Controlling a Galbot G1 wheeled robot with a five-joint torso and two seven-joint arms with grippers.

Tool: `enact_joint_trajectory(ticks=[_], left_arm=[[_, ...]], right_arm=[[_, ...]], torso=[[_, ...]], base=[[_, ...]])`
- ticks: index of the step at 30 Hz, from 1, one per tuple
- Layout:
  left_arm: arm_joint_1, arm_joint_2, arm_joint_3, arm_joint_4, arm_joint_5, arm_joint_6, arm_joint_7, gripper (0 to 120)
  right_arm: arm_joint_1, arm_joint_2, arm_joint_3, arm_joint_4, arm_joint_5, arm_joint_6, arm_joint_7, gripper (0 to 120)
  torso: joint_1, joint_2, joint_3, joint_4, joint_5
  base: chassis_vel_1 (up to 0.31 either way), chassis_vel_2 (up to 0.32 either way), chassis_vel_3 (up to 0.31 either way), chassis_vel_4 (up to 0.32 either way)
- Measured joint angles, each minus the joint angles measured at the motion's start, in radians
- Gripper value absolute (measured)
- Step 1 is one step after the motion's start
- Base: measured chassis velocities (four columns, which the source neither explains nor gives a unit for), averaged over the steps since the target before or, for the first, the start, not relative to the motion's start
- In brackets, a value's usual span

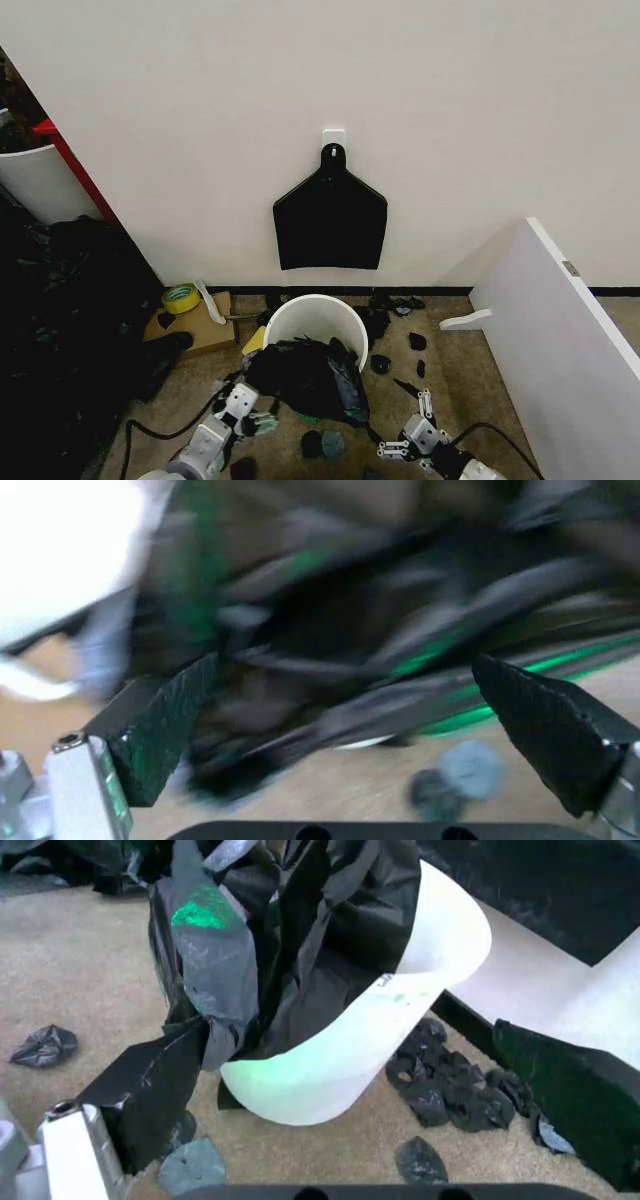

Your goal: Place the garbage bag over the trash bin.

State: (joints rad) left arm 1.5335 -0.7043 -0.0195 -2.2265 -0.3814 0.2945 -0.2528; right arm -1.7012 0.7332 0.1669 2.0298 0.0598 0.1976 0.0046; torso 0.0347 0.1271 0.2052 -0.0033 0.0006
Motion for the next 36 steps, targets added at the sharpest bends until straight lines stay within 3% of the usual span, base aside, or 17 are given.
enact_joint_trajectory(ticks=[2,3,6,12,15,36], left_arm=[[-0.01,-0.003,0.011,0.012,0.001,-0.021,0.039,100],[-0.026,-0.003,0.021,0.039,0.007,-0.08,0.132,100],[-0.041,0.001,0.022,0.066,0.011,-0.146,0.208,100],[-0.088,-0.005,-0.005,0.172,0.007,-0.391,0.486,100],[-0.093,-0.018,-0.009,0.186,0.004,-0.418,0.52,100],[-0.17,-0.163,0.127,0.262,0.109,-0.337,0.321,100]], right_arm=[[0.004,0.003,0.0,-0.002,-0.001,0.0,0.0,100],[0.013,0.008,-0.003,-0.008,-0.001,-0.001,0.001,100],[0.02,0.012,-0.009,-0.016,-0.001,-0.003,0.004,100],[0.034,0.011,-0.026,-0.025,0.002,-0.008,0.009,100],[0.04,0.008,-0.032,-0.024,0.004,-0.009,0.01,100],[0.022,-0.006,-0.027,-0.009,0.01,0.037,-0.021,100]], torso=[[0.0,0.0,0.0,0.0,0.0],[0.0,0.0,0.0,0.0,0.0001],[0.0,0.0,0.0,0.0001,0.0002],[0.0,0.0,0.0,0.0,0.0002],[0.0,0.0,0.0,0.0001,0.0001],[0.0,0.0,0.0,0.0001,0.0003]], base=[[0.0,0.0,0.0,0.0],[0.0,0.0,0.0,0.0],[0.0,0.0,0.0,0.0],[0.0,0.0,0.0,0.0],[0.0,0.0,0.0,0.0],[0.0,0.0,0.0,0.0]])
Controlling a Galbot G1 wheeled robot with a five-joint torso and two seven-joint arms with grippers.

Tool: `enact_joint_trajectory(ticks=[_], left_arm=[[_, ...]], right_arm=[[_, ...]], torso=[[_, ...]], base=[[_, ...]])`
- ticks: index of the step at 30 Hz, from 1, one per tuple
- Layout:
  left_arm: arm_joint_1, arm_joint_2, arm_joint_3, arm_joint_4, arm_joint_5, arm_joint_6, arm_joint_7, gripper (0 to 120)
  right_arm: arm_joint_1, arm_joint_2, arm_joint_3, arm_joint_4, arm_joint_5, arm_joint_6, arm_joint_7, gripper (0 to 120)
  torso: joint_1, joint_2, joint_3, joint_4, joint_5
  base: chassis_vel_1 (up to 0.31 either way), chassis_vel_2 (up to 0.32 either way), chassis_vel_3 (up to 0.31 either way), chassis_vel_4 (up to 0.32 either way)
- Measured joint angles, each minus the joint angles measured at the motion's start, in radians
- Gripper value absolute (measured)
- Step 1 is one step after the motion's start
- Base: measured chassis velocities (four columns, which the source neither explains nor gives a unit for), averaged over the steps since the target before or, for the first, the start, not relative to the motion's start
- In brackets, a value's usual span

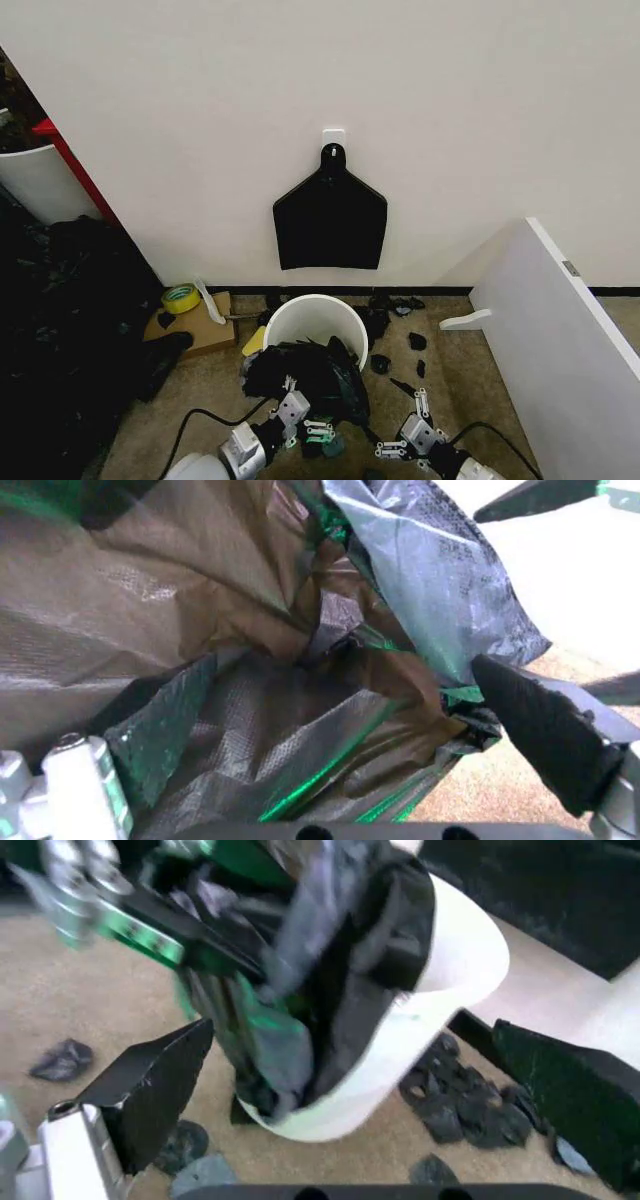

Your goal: Place the garbage bag over the trash bin.

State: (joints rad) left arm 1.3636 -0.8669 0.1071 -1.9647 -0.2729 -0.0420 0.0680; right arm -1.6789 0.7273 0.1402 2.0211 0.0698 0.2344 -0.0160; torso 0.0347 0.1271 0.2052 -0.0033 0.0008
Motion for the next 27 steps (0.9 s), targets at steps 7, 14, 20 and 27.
enact_joint_trajectory(ticks=[7,14,20,27], left_arm=[[0.01,-0.013,0.01,-0.003,0.007,0.004,-0.013,100],[0.079,0.06,-0.047,-0.079,0.031,-0.039,0.017,100],[0.164,0.114,-0.204,-0.178,0.095,-0.15,0.115,100],[0.206,0.083,-0.355,-0.267,0.024,-0.236,0.277,100]], right_arm=[[0.02,0.004,0.065,-0.037,0.122,0.209,-0.271,100],[0.086,0.01,0.135,0.003,0.404,0.25,-0.38,100],[0.252,0.058,0.077,0.041,0.523,0.028,-0.092,100],[0.526,0.15,-0.044,-0.064,0.598,-0.236,0.073,100]], torso=[[0.0,0.0,0.0,0.0,-0.0001],[0.0,0.0,0.0,0.0005,-0.0002],[0.0,0.0,0.0,-0.0001,0.0],[0.0,0.0,0.0,0.0001,0.0002]], base=[[0.0,0.0,0.0,0.0],[0.0,0.0,0.0,0.0],[0.0,0.0,0.0,0.0],[0.0,0.0,0.0,0.0]])
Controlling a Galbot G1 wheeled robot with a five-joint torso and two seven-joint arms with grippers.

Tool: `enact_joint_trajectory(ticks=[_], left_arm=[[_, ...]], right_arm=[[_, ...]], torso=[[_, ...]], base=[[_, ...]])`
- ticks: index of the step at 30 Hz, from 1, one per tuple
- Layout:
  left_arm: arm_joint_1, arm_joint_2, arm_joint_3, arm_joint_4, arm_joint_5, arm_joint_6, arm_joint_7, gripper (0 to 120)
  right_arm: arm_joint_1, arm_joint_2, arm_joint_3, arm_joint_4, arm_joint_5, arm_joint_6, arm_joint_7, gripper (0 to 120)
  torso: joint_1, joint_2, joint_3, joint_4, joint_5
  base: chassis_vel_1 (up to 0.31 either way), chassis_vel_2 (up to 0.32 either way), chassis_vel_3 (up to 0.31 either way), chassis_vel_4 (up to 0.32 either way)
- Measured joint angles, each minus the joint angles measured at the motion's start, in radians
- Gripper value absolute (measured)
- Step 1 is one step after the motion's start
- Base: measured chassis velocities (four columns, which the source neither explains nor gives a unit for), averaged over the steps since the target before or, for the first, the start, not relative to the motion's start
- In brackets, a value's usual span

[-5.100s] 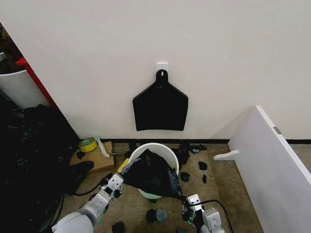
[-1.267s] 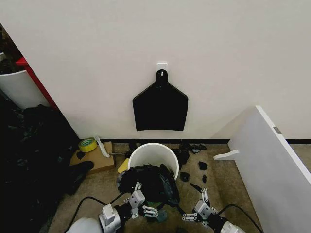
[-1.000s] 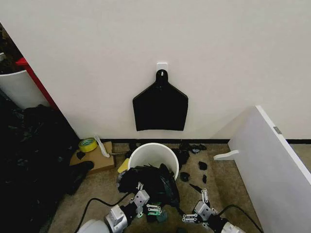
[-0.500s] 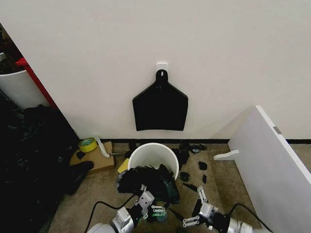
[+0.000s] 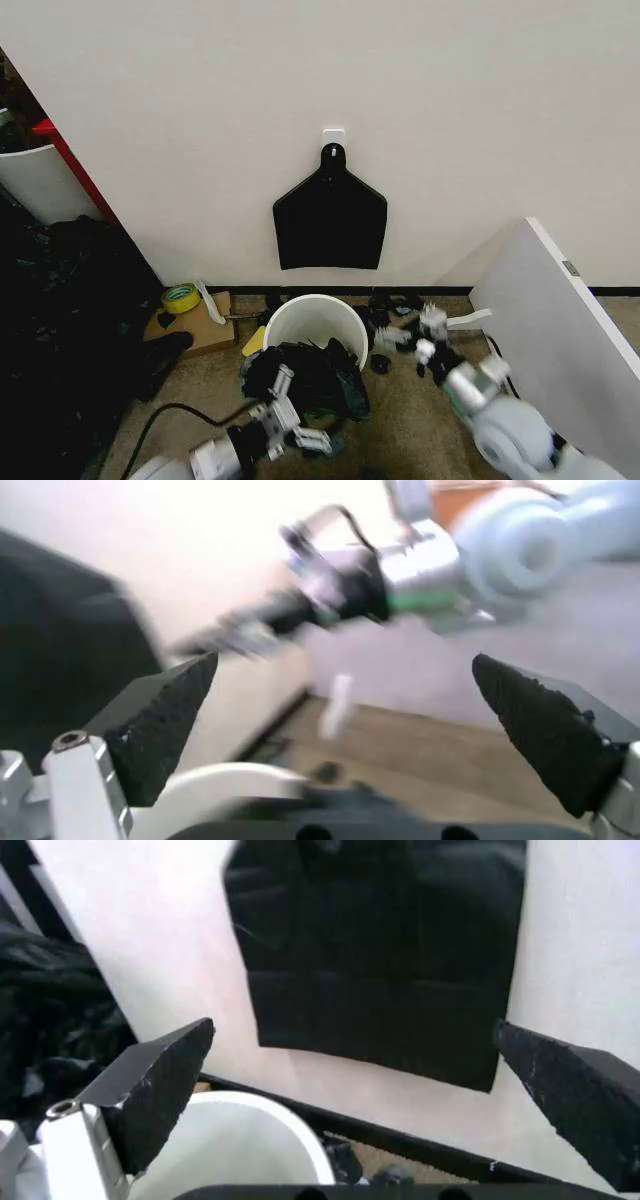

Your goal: Place the garbage bag over the trash bin.

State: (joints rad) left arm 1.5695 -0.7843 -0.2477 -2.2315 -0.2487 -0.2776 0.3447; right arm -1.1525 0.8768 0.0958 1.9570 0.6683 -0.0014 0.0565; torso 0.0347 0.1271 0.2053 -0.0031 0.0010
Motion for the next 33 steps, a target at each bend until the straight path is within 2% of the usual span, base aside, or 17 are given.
enact_joint_trajectory(ticks=[3,4,8,10,11,15,20,23,24,26,28,29,33], left_arm=[[-0.05,-0.014,-0.106,0.017,-0.117,0.018,-0.002,100],[-0.05,-0.014,-0.106,0.017,-0.117,0.018,-0.002,100],[-0.116,-0.059,-0.219,0.1,-0.236,0.055,-0.075,100],[-0.137,-0.096,-0.244,0.133,-0.239,0.078,-0.163,100],[-0.137,-0.096,-0.244,0.133,-0.239,0.078,-0.163,100],[-0.165,-0.17,-0.25,0.152,-0.195,0.168,-0.328,100],[-0.176,-0.199,-0.25,0.153,-0.159,0.239,-0.41,100],[-0.178,-0.21,-0.245,0.155,-0.145,0.27,-0.453,100],[-0.178,-0.21,-0.245,0.155,-0.145,0.27,-0.453,100],[-0.178,-0.219,-0.239,0.158,-0.135,0.282,-0.478,100],[-0.177,-0.227,-0.231,0.158,-0.129,0.287,-0.496,100],[-0.177,-0.227,-0.231,0.158,-0.129,0.287,-0.496,100],[-0.173,-0.24,-0.219,0.152,-0.114,0.289,-0.518,100]], right_arm=[[0.117,0.048,-0.08,-0.108,-0.019,-0.05,-0.068,100],[0.117,0.048,-0.08,-0.108,-0.019,-0.05,-0.068,100],[0.258,0.121,-0.162,-0.307,-0.113,-0.014,-0.281,100],[0.323,0.15,-0.184,-0.401,-0.172,0.011,-0.384,100],[0.323,0.15,-0.184,-0.401,-0.172,0.011,-0.384,100],[0.41,0.186,-0.216,-0.529,-0.277,0.031,-0.516,100],[0.445,0.185,-0.234,-0.553,-0.32,-0.024,-0.549,94],[0.459,0.169,-0.247,-0.551,-0.337,-0.071,-0.547,79],[0.459,0.169,-0.247,-0.551,-0.337,-0.071,-0.547,79],[0.466,0.155,-0.255,-0.542,-0.356,-0.109,-0.546,71],[0.47,0.14,-0.261,-0.519,-0.367,-0.151,-0.545,61],[0.47,0.14,-0.261,-0.519,-0.367,-0.151,-0.545,61],[0.472,0.111,-0.275,-0.471,-0.362,-0.221,-0.532,46]], torso=[[0.0,0.0,0.0,0.0,-0.0007],[0.0,0.0,0.0,0.0,-0.0007],[0.0,0.0,0.0,-0.0002,-0.0005],[0.0,0.0,0.0,0.0002,-0.0006],[0.0,0.0,0.0,0.0002,-0.0006],[0.0,0.0,0.0,-0.0001,-0.0005],[0.0,0.0,0.0,-0.0002,-0.0003],[0.0,0.0,0.0,-0.0003,-0.0003],[0.0,0.0,0.0,-0.0003,-0.0003],[0.0,0.0,0.0,-0.0002,-0.0002],[0.0,0.0,0.0,-0.0003,-0.0003],[0.0,0.0,0.0,-0.0003,-0.0003],[0.0,0.0,0.0,-0.0002,-0.0003]], base=[[0.0,0.0,0.0,0.0],[0.0,0.0,0.0,0.0],[0.0,0.0,0.0,0.0],[0.0,0.0,0.0,0.0],[0.0,0.0,0.0,0.0],[0.0,0.0,0.0,0.0],[0.0,0.0,0.0,0.0],[0.0,0.0,0.0,0.0],[0.0,0.0,0.0,0.0],[0.0,0.0,0.0,0.0],[0.0,0.0,0.0,0.0],[0.0,0.0,0.0,0.0],[0.0,0.0,0.0,0.0]])
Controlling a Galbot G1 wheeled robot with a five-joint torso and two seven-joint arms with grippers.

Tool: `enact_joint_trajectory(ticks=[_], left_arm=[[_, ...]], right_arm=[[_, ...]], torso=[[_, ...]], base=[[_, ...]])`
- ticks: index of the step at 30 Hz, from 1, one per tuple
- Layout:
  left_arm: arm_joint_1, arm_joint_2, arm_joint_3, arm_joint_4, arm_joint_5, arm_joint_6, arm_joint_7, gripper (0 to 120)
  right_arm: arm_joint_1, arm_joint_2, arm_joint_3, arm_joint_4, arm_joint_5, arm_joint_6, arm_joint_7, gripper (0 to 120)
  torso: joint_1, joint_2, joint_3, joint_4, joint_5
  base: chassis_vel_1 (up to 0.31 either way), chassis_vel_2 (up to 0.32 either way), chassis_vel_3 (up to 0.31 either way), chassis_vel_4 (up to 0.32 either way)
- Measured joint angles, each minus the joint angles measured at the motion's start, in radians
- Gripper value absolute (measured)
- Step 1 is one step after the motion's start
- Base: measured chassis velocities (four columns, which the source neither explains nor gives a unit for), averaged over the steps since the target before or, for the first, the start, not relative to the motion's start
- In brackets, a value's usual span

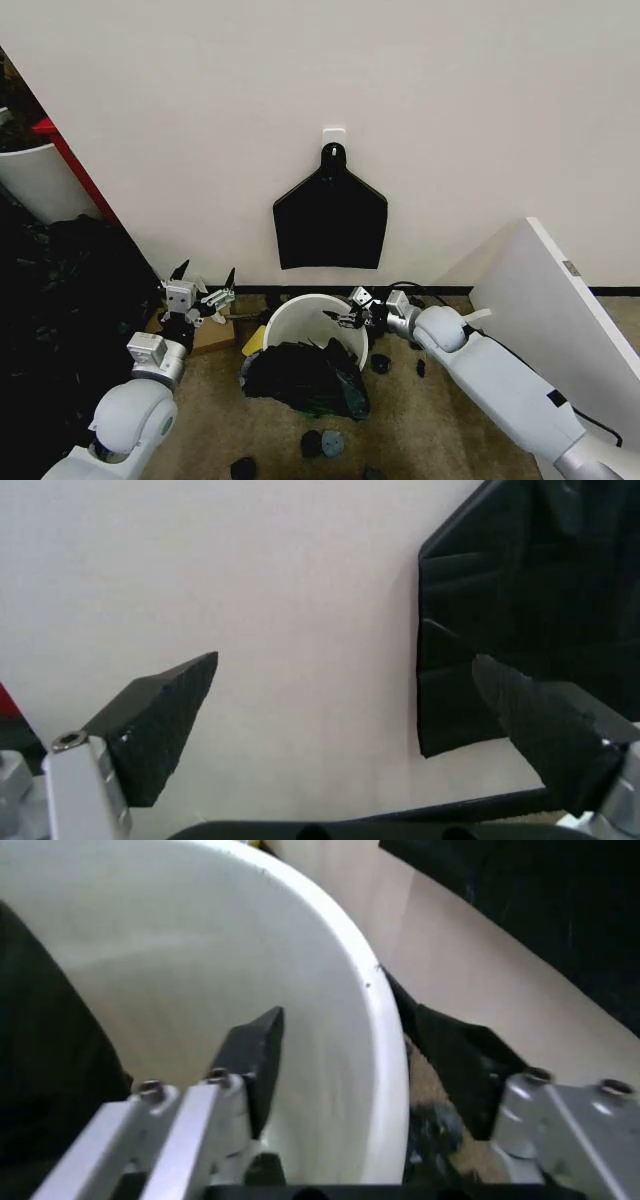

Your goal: Place the garbage bag over the trash bin.

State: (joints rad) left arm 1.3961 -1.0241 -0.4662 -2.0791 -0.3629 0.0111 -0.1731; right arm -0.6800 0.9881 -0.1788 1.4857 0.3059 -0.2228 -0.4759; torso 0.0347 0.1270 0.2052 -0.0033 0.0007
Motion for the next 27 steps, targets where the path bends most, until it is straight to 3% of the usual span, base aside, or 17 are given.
enact_joint_trajectory(ticks=[5,10,14,17,19,22,23,27], left_arm=[[0.009,-0.008,0.007,-0.005,0.018,0.0,-0.029,100],[0.018,-0.011,0.011,-0.009,0.022,-0.001,-0.049,100],[0.023,-0.025,0.018,-0.012,0.021,-0.002,-0.069,100],[0.027,-0.035,0.033,-0.012,0.018,0.0,-0.08,100],[0.027,-0.037,0.037,-0.012,0.018,0.001,-0.08,100],[0.029,-0.047,0.053,-0.018,0.017,0.01,-0.082,100],[0.033,-0.057,0.064,-0.027,0.016,0.016,-0.082,100],[0.046,-0.077,0.078,-0.038,0.018,0.017,-0.082,100]], right_arm=[[-0.005,-0.02,-0.013,0.036,0.032,-0.052,0.041,27],[-0.034,-0.037,-0.016,0.1,0.115,-0.163,0.166,11],[-0.127,-0.083,-0.002,0.231,0.317,-0.279,0.443,3],[-0.244,-0.135,0.037,0.332,0.449,-0.251,0.624,3],[-0.272,-0.146,0.049,0.354,0.48,-0.24,0.66,3],[-0.373,-0.178,0.095,0.437,0.603,-0.181,0.813,3],[-0.446,-0.189,0.131,0.489,0.67,-0.12,0.913,2],[-0.539,-0.177,0.178,0.549,0.731,-0.035,1.024,2]], torso=[[0.0,0.0,0.0,0.0001,0.0],[0.0,0.0,0.0,0.0002,0.0001],[0.0,0.0,0.0,0.0005,0.0002],[0.0,0.0,0.0,-0.0001,0.0002],[0.0,0.0,0.0,-0.0003,0.0001],[0.0,0.0,0.0,-0.0005,-0.0002],[0.0,0.0,0.0,-0.0002,0.0001],[0.0,0.0,0.0,-0.0002,-0.0001]], base=[[0.0,0.0,0.0,0.0],[0.0,0.0,0.0,0.0],[0.0,0.0,0.0,0.0],[0.0,0.0,0.0,0.0],[0.0,0.0,0.0,0.0],[0.0,0.0,0.0,0.0],[0.0,0.0,0.0,0.0],[0.0,0.0,0.0,0.0]])
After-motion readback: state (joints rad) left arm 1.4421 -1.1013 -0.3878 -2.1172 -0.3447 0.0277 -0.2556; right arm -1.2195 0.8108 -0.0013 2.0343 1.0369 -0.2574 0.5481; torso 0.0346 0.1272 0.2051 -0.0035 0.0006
